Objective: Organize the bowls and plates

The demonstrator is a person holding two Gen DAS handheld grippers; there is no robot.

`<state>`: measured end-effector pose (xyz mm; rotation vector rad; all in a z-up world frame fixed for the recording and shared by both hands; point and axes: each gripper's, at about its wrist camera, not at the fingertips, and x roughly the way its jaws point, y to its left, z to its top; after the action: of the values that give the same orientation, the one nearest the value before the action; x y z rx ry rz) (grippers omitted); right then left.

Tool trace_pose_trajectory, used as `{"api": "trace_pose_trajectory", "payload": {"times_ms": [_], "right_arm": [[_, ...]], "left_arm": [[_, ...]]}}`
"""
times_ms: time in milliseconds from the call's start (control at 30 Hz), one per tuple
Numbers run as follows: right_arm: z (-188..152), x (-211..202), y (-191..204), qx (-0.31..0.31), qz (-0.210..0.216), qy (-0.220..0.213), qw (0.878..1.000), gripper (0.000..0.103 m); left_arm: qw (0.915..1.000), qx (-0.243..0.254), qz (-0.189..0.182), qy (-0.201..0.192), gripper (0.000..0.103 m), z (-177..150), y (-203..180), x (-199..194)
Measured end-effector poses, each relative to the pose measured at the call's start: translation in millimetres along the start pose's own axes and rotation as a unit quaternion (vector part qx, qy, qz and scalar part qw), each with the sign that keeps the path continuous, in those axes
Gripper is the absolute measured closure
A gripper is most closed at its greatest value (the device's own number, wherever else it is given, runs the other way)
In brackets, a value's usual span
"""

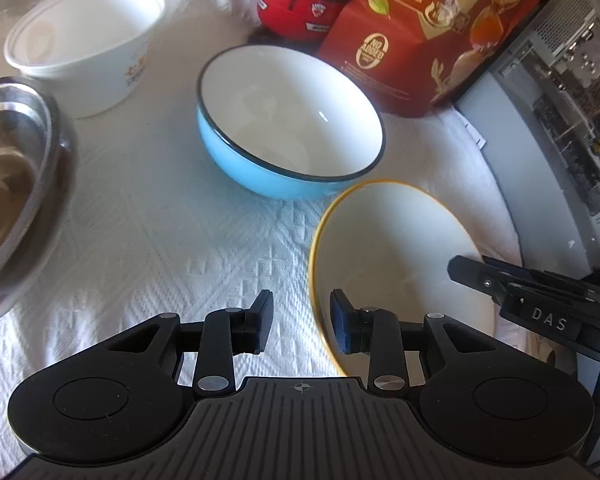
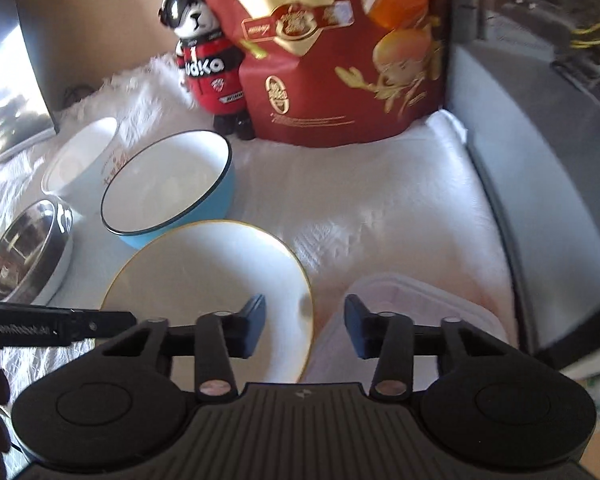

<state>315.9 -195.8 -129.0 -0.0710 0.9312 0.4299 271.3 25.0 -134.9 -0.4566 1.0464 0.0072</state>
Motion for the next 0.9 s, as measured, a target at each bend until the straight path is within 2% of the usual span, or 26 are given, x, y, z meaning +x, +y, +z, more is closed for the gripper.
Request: {"api": "trace_pose_trajectory", "payload": {"times_ms": [67, 167, 233, 367, 500, 733, 900], "right_arm": [[3, 8, 0, -0.003, 0.008, 0.01, 1.0, 0.07], [4, 16, 1, 0.0, 0.022, 0.027, 0.999, 0.073], [3, 18, 4, 0.001, 0.018, 0.032, 0.999, 0.073], [3, 16, 13, -0.002, -0.001, 0.033, 0.999, 0.073], [5, 14, 26, 0.006, -0.007, 0.047, 0.999, 0.072], [2, 18, 72, 0.006, 0.036, 0.077, 0.996, 0.071], [2, 14, 101, -0.022, 0.048, 0.081, 0.995, 0.065]], "left_arm": [[1.0, 0.001, 0.002, 0.003, 0.075, 2, -4, 3], [0.9999, -0.003, -0.005, 0.009, 0.082, 3, -7, 5], [0.9992, -0.019, -0.028, 0.018, 0.081, 4, -4, 6], [0.9971, -0.043, -0.049, 0.038, 0.083, 7, 7, 4], [0.9985, -0.029, -0.024, 0.039, 0.082, 8, 17, -10], [0.9982, -0.044, 0.008, 0.04, 0.082, 4, 65, -37], [0.9977, -0.057, -0.005, 0.037, 0.082, 3, 78, -41]]}}
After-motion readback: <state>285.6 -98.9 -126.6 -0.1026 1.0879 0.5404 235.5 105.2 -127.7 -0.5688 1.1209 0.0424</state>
